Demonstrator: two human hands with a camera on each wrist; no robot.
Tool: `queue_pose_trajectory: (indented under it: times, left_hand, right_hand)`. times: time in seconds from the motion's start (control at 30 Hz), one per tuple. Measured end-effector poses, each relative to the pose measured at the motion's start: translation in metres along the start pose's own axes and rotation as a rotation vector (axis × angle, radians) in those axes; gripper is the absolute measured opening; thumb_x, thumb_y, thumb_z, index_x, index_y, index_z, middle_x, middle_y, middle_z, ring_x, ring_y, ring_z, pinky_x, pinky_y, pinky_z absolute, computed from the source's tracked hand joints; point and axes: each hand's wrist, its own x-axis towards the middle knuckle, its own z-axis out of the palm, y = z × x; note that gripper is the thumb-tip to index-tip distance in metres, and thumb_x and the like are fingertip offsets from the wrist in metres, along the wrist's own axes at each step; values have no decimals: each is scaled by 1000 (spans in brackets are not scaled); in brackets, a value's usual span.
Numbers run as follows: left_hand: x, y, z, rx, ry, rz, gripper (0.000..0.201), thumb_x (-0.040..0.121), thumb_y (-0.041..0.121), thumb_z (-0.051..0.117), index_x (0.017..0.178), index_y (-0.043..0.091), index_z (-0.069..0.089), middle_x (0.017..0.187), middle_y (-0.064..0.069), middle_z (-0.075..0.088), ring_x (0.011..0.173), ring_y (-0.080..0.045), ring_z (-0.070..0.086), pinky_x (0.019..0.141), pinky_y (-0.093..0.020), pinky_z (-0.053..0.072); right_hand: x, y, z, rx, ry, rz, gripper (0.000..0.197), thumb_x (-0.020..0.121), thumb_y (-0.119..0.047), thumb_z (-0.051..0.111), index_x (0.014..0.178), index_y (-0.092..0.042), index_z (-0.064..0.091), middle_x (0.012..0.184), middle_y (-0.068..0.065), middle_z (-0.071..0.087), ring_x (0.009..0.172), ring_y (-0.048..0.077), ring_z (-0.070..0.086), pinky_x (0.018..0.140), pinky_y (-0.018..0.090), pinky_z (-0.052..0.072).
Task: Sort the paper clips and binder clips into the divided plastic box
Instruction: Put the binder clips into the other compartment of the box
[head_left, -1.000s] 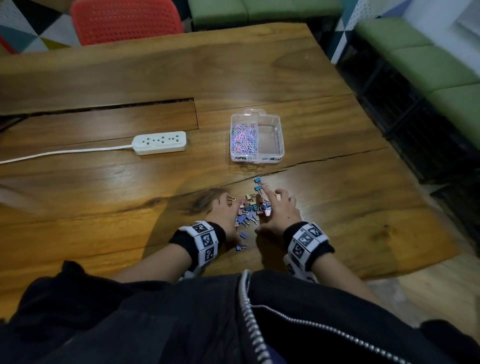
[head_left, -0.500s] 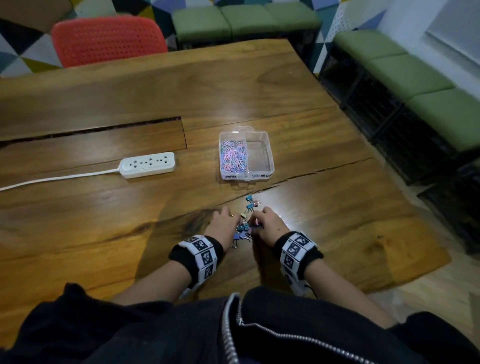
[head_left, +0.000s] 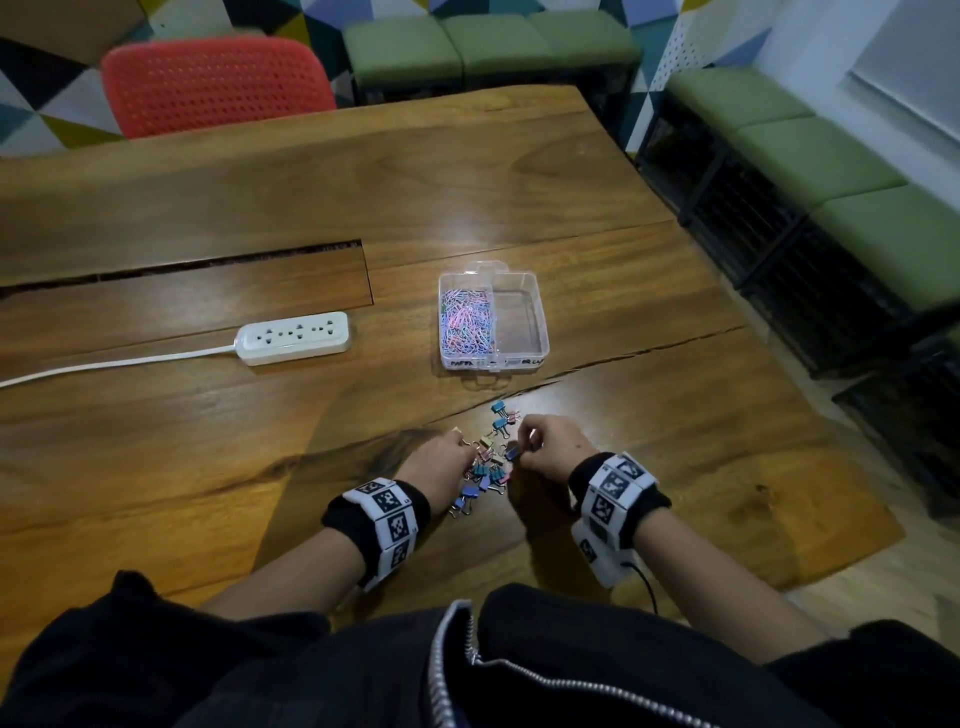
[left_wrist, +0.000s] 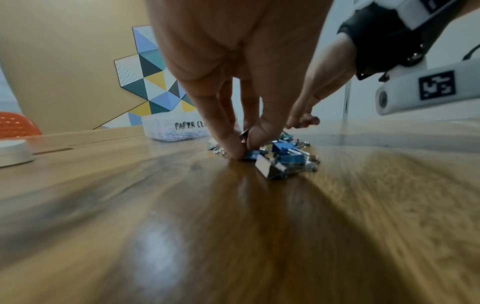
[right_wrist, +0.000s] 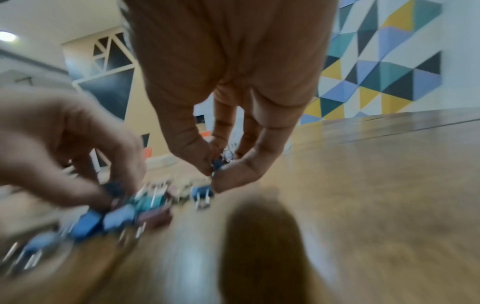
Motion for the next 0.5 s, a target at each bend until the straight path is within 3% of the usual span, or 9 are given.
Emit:
queue_pose_trajectory:
  times: [0.07, 0.2, 0.3, 0.4, 0.5]
  left_hand:
    - [-1, -3, 0, -43, -4, -8, 32, 91, 12, 49, 122, 11, 56, 120, -8, 52, 110, -22, 52, 96, -29, 42]
    - [-1, -8, -3, -123, -50, -52, 23, 89, 12, 52, 110, 11, 62, 114, -8, 54, 105, -21, 52, 89, -26, 43]
    - [1, -8, -5, -176, -60, -75, 20, 87, 10, 52, 103, 9, 64, 110, -7, 53, 101, -22, 54, 86, -27, 46]
    - [4, -10, -6, -256, -37, -134, 15, 87, 13, 56, 97, 8, 65, 102, -5, 53, 91, -17, 52, 81, -24, 46]
    - [8, -11, -10, -431, -46, -209, 13, 84, 11, 62, 96, 7, 65, 98, -5, 62, 83, -16, 57, 77, -24, 51]
  right_hand:
    - [5, -6, -15, 72, 71, -7, 17, 83, -4, 59, 75, -15, 50, 72, -7, 47, 67, 9, 50, 51, 11, 35]
    - [27, -24, -51, 218, 226, -54, 9, 86, -2, 55, 94, -5, 57, 79, 0, 54, 64, 8, 52, 52, 15, 48]
    - [49, -33, -65, 293, 315, -39, 10, 90, -11, 53, 98, -7, 57, 98, 12, 61, 68, 15, 57, 64, 22, 54]
    - [63, -35, -64, 286, 305, -30, 23, 94, -17, 46, 112, -6, 54, 111, 14, 59, 76, 19, 58, 68, 27, 54]
    - [55, -31, -53, 248, 293, -44, 17, 91, -9, 49, 107, -6, 55, 114, 13, 58, 82, 17, 57, 62, 21, 52]
